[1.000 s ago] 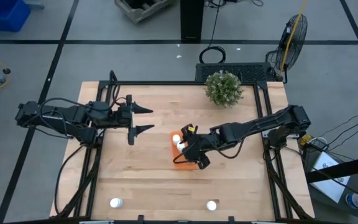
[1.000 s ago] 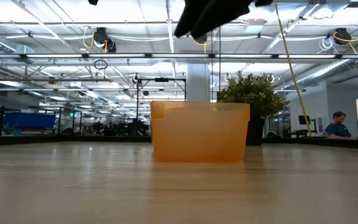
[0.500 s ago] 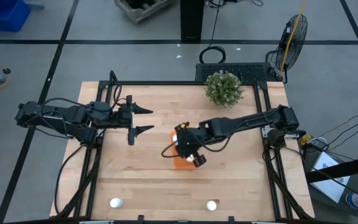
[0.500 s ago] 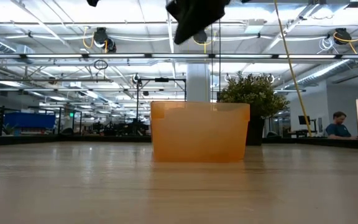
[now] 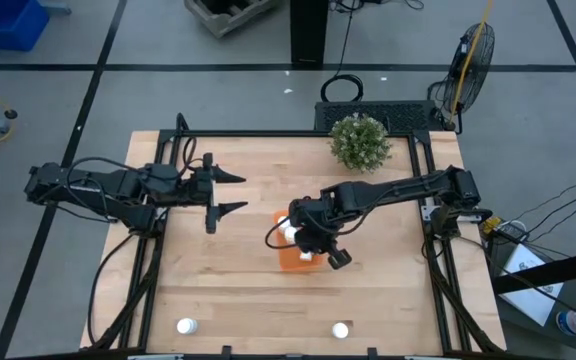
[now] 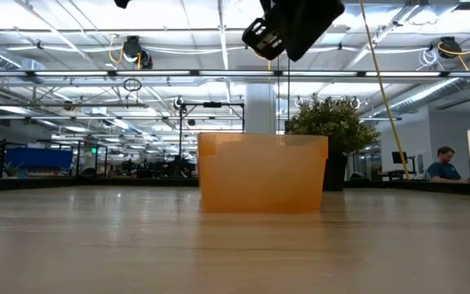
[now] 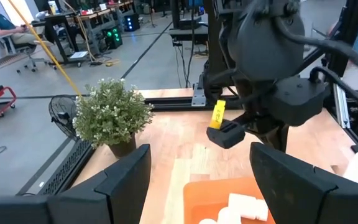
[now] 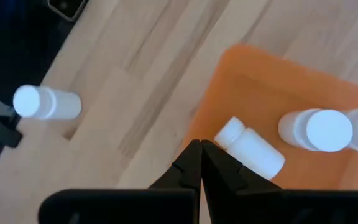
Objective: Pick and place pill bottles into a basket
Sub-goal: Adjust the white pill bottle in the orange container
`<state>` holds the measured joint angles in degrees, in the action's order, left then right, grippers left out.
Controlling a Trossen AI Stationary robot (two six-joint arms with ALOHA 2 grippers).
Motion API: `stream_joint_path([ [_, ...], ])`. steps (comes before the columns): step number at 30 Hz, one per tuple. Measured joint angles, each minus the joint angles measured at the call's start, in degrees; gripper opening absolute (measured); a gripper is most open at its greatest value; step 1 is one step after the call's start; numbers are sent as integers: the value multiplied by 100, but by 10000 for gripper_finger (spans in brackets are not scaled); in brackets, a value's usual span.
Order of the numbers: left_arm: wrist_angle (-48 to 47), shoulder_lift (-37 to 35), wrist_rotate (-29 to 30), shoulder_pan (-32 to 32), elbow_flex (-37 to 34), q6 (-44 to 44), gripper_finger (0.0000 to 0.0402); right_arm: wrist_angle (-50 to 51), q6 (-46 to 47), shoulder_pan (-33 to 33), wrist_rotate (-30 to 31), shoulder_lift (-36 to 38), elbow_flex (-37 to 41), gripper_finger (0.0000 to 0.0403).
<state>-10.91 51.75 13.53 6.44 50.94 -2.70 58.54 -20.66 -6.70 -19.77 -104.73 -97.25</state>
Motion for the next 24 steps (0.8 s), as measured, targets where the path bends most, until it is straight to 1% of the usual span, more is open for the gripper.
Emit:
stream_joint_path([
  [2, 21, 0, 0, 0, 0, -2, 278, -68, -98, -2, 21, 0, 26, 0],
  [5, 23, 0, 1, -1, 0, -2, 278, -627, -106, -11, 60, 2, 221, 0],
  [10, 19, 0, 1, 1, 0, 4, 278, -1380, -189, 48, 456, 0, 741, 0],
  [12, 19, 0, 1, -1, 0, 4, 278, -1549, -244, 124, 494, 0, 902, 0],
  [15, 21, 0, 3, 1, 0, 2, 278, -1337, -547, 224, 741, -2, 957, 0],
  [18, 21, 0, 3, -1, 0, 7, 278, -1070, -1158, 271, 1058, 2, 957, 0],
  [20, 22, 0, 3, 0, 0, 19, 278, -936, -1653, 288, 1126, 0, 957, 0],
  [24, 58, 0, 3, 1, 0, 20, 278, -753, -2310, 287, 1370, 0, 955, 0],
])
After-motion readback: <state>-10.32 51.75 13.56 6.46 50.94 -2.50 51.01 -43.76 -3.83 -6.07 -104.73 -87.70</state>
